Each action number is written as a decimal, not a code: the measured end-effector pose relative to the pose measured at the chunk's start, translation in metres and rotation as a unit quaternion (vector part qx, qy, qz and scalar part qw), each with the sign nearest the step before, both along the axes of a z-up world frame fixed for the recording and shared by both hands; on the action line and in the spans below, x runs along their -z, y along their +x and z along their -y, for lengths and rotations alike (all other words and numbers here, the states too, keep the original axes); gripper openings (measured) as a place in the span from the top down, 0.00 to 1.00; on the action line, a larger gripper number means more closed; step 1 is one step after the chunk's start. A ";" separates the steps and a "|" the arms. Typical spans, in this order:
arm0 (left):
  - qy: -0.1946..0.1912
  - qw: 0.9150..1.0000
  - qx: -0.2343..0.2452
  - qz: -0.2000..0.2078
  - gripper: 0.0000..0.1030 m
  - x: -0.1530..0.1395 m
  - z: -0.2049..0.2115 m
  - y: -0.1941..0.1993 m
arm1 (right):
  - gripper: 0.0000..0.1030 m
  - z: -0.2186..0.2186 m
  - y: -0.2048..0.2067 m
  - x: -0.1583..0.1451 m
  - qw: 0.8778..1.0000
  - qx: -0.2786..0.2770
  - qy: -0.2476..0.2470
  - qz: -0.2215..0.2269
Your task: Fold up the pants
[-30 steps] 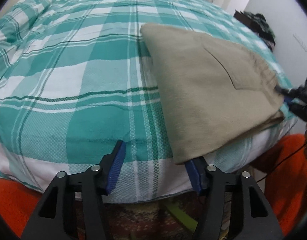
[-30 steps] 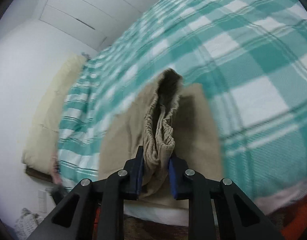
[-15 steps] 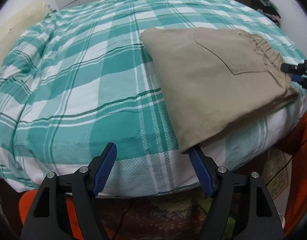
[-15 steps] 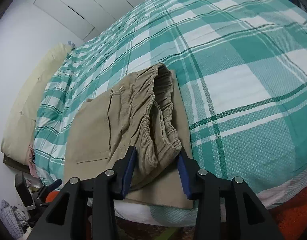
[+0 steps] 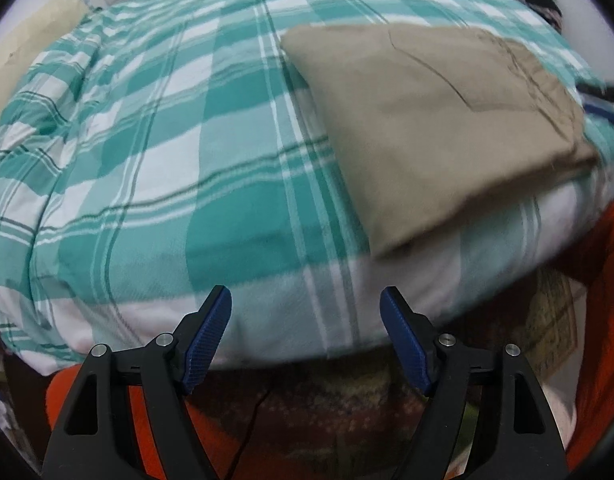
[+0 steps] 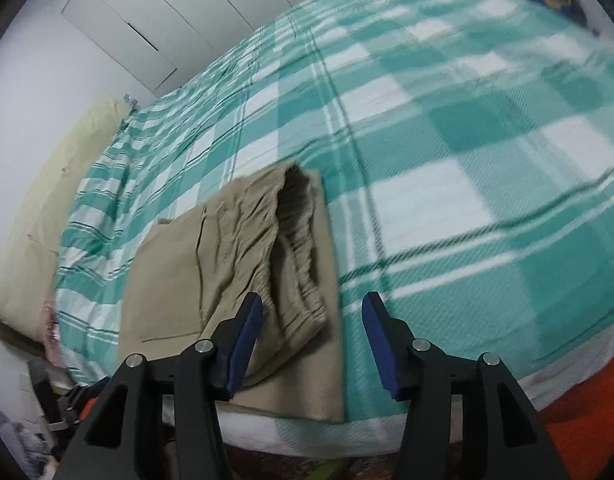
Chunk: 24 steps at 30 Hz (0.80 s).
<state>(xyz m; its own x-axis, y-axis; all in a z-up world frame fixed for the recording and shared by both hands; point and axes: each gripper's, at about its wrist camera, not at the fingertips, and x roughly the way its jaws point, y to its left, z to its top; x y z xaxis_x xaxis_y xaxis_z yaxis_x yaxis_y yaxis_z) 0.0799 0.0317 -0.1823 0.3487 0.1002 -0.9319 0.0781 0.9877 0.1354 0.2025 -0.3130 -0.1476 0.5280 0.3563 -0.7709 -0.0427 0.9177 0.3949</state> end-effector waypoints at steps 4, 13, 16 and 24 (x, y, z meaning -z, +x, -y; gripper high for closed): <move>-0.012 1.000 -0.009 0.015 0.24 -0.022 -0.017 -0.012 | 0.49 -0.011 0.006 -0.036 0.997 -0.029 -0.058 0.050; -0.059 0.994 -0.028 0.092 0.17 -0.071 -0.028 0.030 | 0.49 -0.076 0.012 0.000 0.971 -0.204 -0.110 0.049; -0.075 0.992 -0.004 0.101 0.15 -0.072 -0.008 0.058 | 0.49 -0.082 -0.006 0.027 0.964 -0.204 -0.158 0.070; -0.031 0.998 -0.033 0.037 0.06 0.011 0.039 0.186 | 0.48 -0.089 -0.012 0.030 0.959 -0.194 -0.189 0.084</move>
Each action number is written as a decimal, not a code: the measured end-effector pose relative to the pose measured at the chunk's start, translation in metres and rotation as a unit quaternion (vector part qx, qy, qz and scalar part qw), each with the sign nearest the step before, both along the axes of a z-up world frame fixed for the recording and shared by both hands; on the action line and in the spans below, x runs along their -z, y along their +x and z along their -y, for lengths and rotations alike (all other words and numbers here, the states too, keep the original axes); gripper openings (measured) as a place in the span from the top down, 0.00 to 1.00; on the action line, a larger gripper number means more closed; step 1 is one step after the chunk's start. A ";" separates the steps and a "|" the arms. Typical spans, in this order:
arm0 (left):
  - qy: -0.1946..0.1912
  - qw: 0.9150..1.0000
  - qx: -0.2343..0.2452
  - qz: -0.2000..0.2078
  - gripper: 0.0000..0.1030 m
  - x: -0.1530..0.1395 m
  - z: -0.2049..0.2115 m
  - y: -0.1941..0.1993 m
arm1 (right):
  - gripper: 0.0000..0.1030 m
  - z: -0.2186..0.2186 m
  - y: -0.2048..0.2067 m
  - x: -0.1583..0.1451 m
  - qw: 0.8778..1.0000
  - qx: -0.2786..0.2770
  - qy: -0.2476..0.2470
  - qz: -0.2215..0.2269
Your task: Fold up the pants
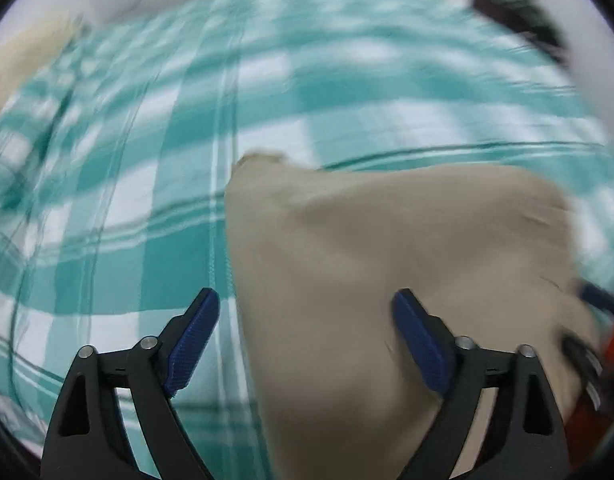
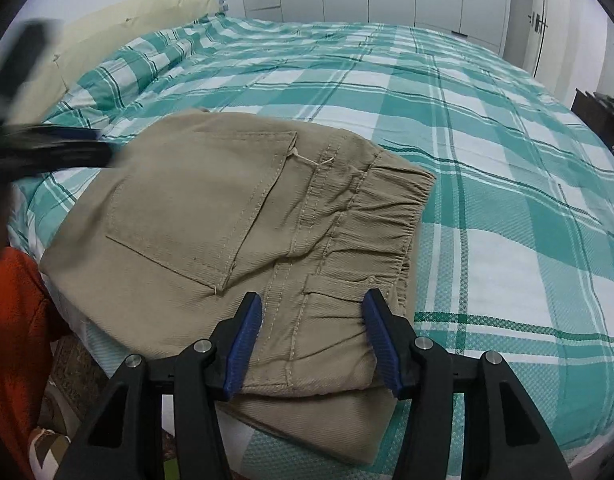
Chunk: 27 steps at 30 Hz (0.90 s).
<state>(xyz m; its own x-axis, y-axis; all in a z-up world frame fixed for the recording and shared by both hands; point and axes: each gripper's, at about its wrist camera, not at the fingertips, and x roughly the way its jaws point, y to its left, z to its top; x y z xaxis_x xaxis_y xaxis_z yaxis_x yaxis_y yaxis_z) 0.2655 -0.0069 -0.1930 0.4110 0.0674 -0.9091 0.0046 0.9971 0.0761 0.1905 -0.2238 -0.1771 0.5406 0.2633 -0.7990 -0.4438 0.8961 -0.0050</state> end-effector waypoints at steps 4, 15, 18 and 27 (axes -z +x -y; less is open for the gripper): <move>-0.080 0.993 -0.080 -0.031 0.00 0.021 -0.036 0.015 | 0.48 -0.004 -0.002 -0.001 1.000 -0.005 -0.013 0.008; -0.136 0.990 -0.034 0.012 0.01 0.022 -0.054 -0.112 | 0.48 -0.001 -0.001 0.000 1.000 -0.010 -0.010 0.014; -0.157 0.987 -0.032 0.001 0.02 0.003 -0.062 -0.122 | 0.48 -0.004 -0.004 -0.004 1.000 -0.009 -0.020 0.015; -0.263 0.964 -0.046 -0.009 0.02 -0.008 -0.099 -0.079 | 0.29 0.086 0.020 -0.045 0.981 0.098 0.154 -0.062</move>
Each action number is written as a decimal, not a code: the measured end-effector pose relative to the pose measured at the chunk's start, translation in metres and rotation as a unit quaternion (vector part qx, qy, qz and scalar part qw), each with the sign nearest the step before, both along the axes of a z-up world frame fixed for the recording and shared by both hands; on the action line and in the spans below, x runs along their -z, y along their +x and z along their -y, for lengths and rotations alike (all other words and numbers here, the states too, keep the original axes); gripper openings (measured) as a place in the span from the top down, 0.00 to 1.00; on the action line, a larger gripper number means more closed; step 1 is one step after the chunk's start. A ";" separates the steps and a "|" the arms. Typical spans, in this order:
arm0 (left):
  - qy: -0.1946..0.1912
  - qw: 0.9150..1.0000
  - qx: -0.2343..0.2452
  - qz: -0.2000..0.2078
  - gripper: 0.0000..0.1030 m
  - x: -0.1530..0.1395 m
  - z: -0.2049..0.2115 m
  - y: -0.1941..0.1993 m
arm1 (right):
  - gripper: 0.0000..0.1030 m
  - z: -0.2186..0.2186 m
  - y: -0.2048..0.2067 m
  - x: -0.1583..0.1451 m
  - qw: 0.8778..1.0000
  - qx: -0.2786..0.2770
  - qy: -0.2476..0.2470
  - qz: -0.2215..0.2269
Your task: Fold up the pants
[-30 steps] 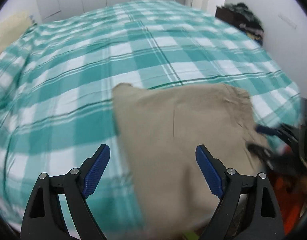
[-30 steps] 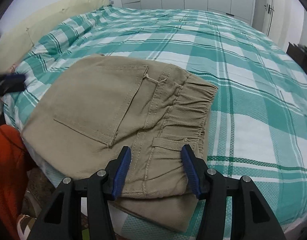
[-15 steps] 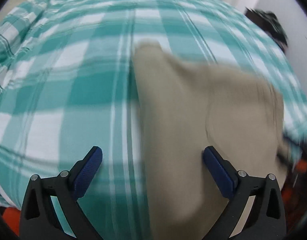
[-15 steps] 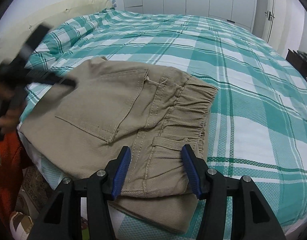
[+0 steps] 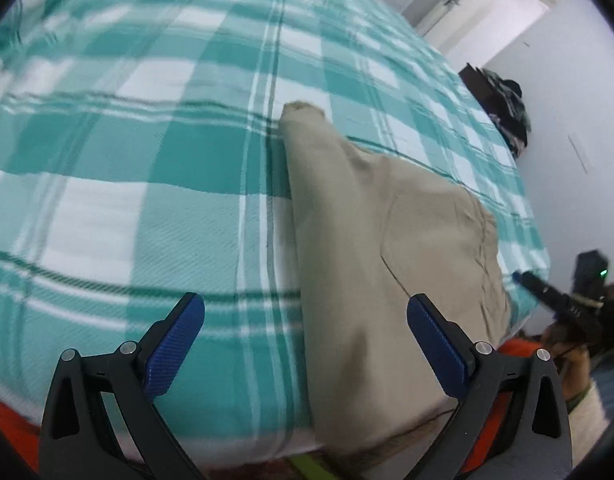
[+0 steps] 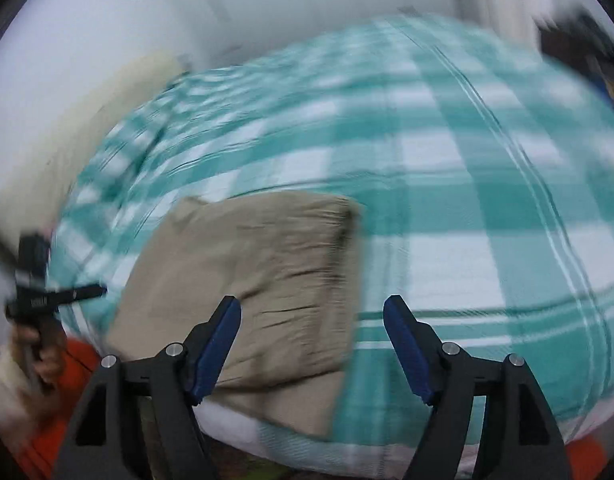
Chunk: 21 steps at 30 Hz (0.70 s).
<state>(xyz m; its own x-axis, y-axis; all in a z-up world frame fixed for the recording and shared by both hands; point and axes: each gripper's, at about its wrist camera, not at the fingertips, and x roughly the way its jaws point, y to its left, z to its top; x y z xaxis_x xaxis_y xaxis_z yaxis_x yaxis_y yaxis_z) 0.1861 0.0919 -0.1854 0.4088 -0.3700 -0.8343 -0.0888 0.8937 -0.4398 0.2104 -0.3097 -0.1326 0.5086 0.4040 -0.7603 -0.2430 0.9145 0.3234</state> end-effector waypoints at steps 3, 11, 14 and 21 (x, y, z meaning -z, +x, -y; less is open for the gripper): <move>-0.054 0.997 0.027 -0.048 0.02 0.026 0.018 0.022 | 0.30 0.015 0.031 0.028 0.993 -0.006 0.085 -0.084; 0.051 0.995 0.075 -0.048 0.62 0.010 0.072 0.023 | 0.45 -0.023 0.069 0.071 0.978 -0.053 0.103 -0.173; 0.095 0.991 0.086 -0.025 0.79 -0.016 0.083 0.021 | 0.64 -0.039 0.064 0.053 0.984 -0.067 0.064 -0.152; 0.083 0.994 0.057 0.041 0.80 -0.070 0.056 0.080 | 0.72 -0.098 0.081 -0.023 0.991 -0.123 0.023 -0.055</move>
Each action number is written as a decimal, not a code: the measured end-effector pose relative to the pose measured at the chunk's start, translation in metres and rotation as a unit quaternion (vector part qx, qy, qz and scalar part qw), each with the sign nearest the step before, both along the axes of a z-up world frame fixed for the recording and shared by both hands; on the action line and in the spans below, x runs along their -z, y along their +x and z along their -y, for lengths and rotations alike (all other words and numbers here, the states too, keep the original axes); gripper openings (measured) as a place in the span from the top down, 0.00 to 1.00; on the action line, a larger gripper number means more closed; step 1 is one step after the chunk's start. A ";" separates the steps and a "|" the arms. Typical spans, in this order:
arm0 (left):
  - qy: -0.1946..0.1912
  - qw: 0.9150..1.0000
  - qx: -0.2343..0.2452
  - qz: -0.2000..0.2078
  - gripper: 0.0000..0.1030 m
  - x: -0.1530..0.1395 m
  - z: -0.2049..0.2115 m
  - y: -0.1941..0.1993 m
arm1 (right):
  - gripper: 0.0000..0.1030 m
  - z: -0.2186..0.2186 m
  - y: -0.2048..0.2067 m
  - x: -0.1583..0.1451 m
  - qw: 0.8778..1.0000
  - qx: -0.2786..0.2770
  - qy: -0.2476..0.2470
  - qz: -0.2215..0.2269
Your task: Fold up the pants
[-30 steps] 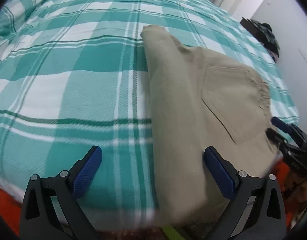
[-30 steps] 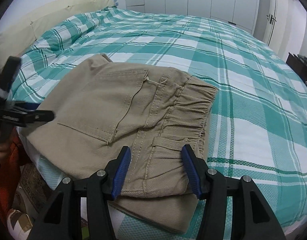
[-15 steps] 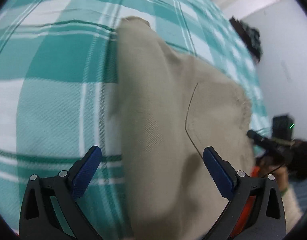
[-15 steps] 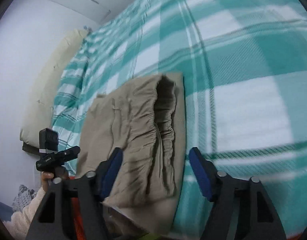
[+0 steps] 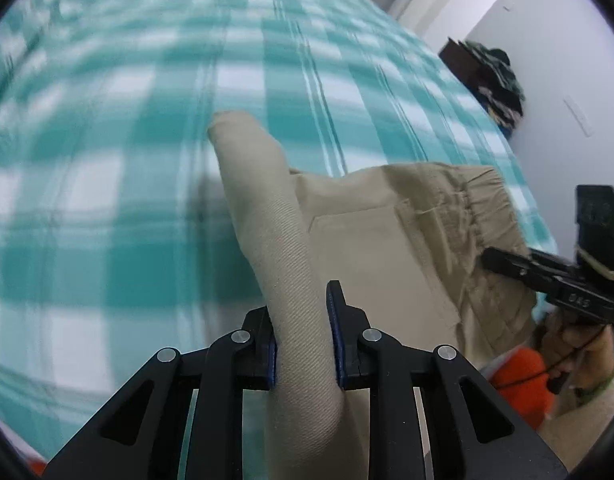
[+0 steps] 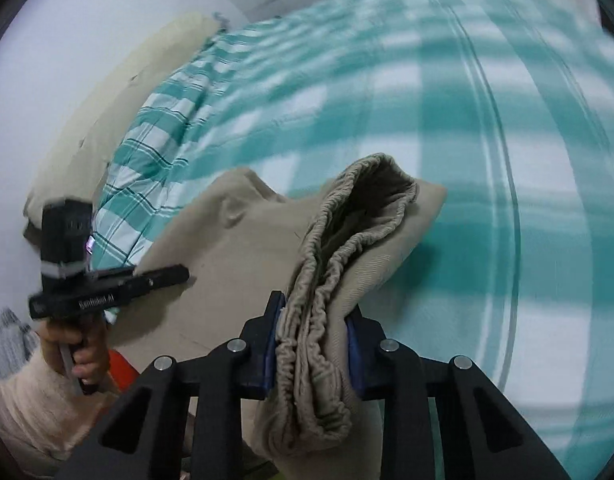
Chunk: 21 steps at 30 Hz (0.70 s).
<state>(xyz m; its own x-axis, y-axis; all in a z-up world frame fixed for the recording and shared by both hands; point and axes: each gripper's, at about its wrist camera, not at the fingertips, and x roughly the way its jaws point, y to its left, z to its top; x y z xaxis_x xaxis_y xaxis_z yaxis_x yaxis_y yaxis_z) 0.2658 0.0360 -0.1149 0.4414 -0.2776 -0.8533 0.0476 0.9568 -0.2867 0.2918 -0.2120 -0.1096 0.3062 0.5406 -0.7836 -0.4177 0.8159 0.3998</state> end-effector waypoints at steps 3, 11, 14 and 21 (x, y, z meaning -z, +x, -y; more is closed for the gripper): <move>0.026 0.998 -0.026 0.045 0.80 -0.027 -0.015 0.039 | 0.72 -0.018 0.037 -0.020 0.999 -0.001 -0.001 0.033; 0.207 0.965 -0.114 0.110 0.09 -0.017 -0.036 0.078 | 0.13 -0.036 0.146 -0.040 0.994 0.073 -0.042 0.076; 0.238 0.958 -0.117 0.110 0.08 0.002 -0.034 0.041 | 0.01 -0.020 0.134 -0.039 0.983 0.111 -0.100 0.107; 0.299 0.941 -0.145 0.068 0.06 0.011 0.002 -0.033 | 0.01 -0.017 0.044 -0.019 0.973 0.072 -0.185 0.121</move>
<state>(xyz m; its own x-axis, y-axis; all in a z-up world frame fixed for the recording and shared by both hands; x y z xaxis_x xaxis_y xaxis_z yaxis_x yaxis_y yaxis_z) 0.2327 0.0340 -0.1260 0.5413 0.3828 -0.7486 -0.2427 0.9236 0.2968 0.3354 -0.1949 -0.0906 0.5581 0.1728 -0.8116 -0.3336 0.9423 -0.0288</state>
